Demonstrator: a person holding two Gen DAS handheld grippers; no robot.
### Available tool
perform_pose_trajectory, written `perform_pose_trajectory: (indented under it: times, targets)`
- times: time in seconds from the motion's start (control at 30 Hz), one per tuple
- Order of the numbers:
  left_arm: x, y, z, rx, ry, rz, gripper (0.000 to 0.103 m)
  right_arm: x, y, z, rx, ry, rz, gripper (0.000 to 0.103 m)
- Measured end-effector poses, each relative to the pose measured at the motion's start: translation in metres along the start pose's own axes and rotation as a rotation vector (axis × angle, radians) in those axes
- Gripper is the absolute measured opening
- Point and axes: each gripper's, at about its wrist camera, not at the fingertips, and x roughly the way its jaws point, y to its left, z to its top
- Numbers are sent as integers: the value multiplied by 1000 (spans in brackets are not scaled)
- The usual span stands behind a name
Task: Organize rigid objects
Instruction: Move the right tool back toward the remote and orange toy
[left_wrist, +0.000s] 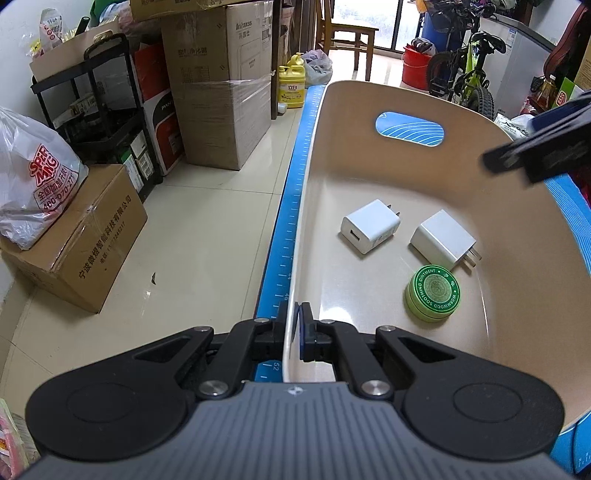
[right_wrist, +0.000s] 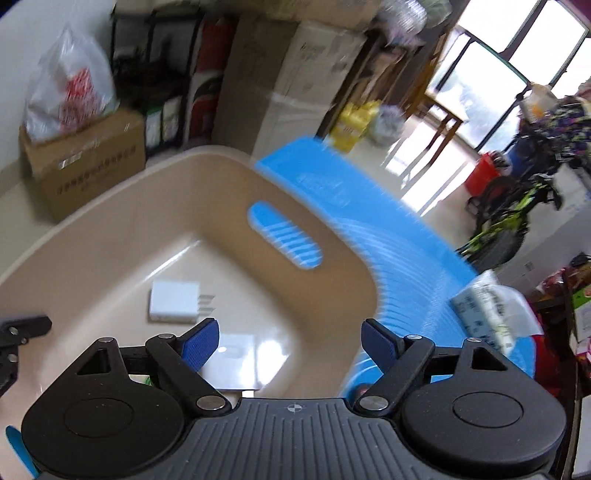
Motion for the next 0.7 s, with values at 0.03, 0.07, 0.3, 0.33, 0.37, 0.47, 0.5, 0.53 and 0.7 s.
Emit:
perform_pose_trajectory:
  times: [0.03,0.07,0.3,0.33,0.37,0.47,0.5,0.53,0.7]
  targets:
    - [0,0,0,0,0,0,5,-8,-8,-2,14,-22,-9,89]
    - [0,0,0,0,0,0,5,-16,-17,-5,30,-48,-19,89]
    - [0,0,0,-2,0,0,5,-42,-75,-38,143,-145,-66,93]
    - [0,0,0,-2,0,0,5,-41,-82,-46,156,-146,-63,93]
    - [0,0,0,-2,0,0,5,-38,-89,-55,171,-141,-61,93]
    - [0,1,0,-2,0,0,5,-26,-104,-83,194,-118,-64,96]
    - [0,0,0,-2,0,0,5,-21,-107,-91,196,-110,-70,96]
    - [0,1,0,-1,0,0,5,-14,-111,-103,199,-97,-73,96]
    - [0,1,0,-1,0,-1,5,15,-118,-144,217,-41,-84,95]
